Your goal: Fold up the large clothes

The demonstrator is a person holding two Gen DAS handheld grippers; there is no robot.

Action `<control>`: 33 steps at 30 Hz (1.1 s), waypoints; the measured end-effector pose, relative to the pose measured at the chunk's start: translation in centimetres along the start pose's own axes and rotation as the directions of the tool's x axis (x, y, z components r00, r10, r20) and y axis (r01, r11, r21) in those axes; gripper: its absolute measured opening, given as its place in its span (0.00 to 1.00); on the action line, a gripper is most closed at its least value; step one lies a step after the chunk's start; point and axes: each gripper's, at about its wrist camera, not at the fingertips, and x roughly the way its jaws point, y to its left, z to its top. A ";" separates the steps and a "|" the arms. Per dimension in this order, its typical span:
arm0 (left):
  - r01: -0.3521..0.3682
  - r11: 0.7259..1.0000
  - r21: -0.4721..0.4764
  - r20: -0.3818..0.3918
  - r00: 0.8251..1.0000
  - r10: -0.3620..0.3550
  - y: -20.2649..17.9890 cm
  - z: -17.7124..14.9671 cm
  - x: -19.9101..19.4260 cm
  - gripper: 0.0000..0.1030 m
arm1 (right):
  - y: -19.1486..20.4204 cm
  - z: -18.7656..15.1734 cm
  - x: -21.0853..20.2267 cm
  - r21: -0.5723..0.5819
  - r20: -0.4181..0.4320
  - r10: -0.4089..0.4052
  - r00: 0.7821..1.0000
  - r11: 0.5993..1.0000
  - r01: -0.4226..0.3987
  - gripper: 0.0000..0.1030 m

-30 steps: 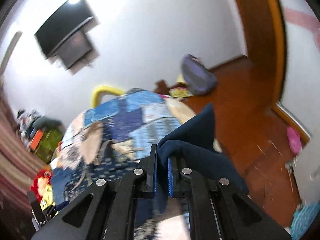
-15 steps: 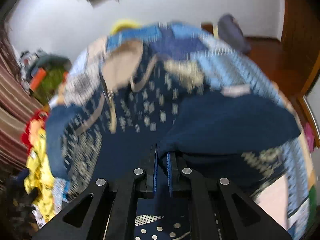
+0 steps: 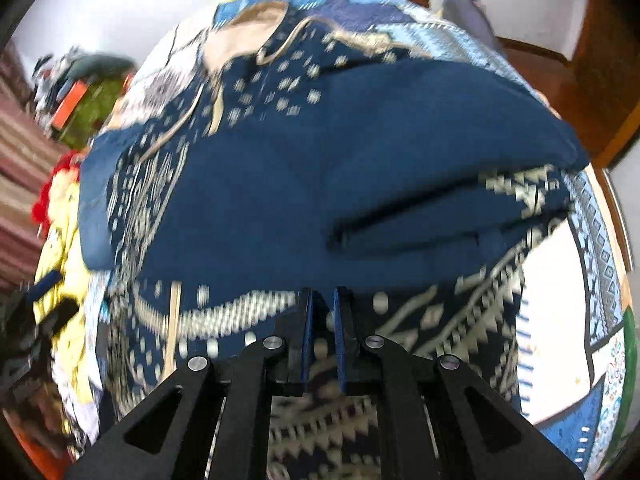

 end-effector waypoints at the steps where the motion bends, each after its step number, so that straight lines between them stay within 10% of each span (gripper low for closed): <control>1: 0.008 1.000 0.016 0.004 1.000 -0.008 -0.8 0.6 -0.1 0.73 | 0.0 -0.3 -0.5 -0.017 0.012 0.002 1.000 1.000 -0.002 0.06; 15: 0.136 0.948 0.288 -0.013 0.990 -0.138 -17.2 11.1 4.9 0.73 | -11.5 -1.8 -12.1 0.056 0.310 -0.213 0.927 0.977 0.205 0.06; 29: 0.123 0.836 0.535 -0.167 0.985 -0.039 -31.7 13.6 18.0 0.73 | -19.8 -3.6 -10.3 0.207 0.277 -0.242 0.930 0.960 0.188 0.06; 33: 0.040 0.819 0.573 -0.091 0.996 0.015 -32.1 13.6 18.6 0.40 | -20.7 -4.0 -9.5 0.228 0.253 -0.235 0.939 0.957 0.178 0.06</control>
